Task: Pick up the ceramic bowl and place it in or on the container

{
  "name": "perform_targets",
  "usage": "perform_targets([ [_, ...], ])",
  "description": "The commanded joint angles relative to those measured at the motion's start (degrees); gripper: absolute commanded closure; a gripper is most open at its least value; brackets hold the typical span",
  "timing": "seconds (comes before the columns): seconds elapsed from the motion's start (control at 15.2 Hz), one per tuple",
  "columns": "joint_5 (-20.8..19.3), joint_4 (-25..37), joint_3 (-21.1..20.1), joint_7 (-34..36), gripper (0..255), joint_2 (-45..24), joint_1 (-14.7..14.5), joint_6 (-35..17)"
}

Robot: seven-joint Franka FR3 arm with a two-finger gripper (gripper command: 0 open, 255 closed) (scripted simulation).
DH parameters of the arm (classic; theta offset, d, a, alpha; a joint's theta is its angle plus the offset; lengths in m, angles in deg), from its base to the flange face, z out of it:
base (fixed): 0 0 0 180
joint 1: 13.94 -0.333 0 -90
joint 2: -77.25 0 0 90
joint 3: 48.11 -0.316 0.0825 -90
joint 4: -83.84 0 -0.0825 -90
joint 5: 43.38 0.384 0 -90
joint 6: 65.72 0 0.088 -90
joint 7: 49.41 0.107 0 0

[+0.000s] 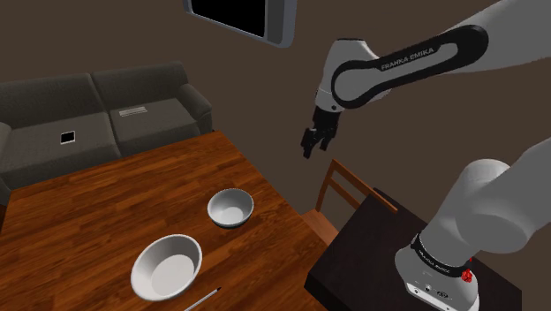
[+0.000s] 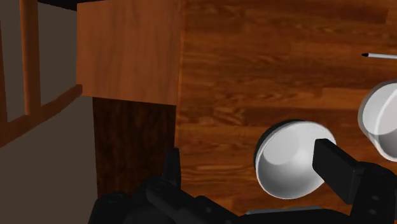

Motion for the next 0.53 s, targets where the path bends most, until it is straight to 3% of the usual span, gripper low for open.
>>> perform_targets([
  [0.0, 1.5, 0.5, -0.1, -0.5, 0, -4.5, -0.9, -4.4],
  [0.46, 8.1, 5.3, -0.6, -4.6, 0, -20.3, -3.3, -16.1],
])
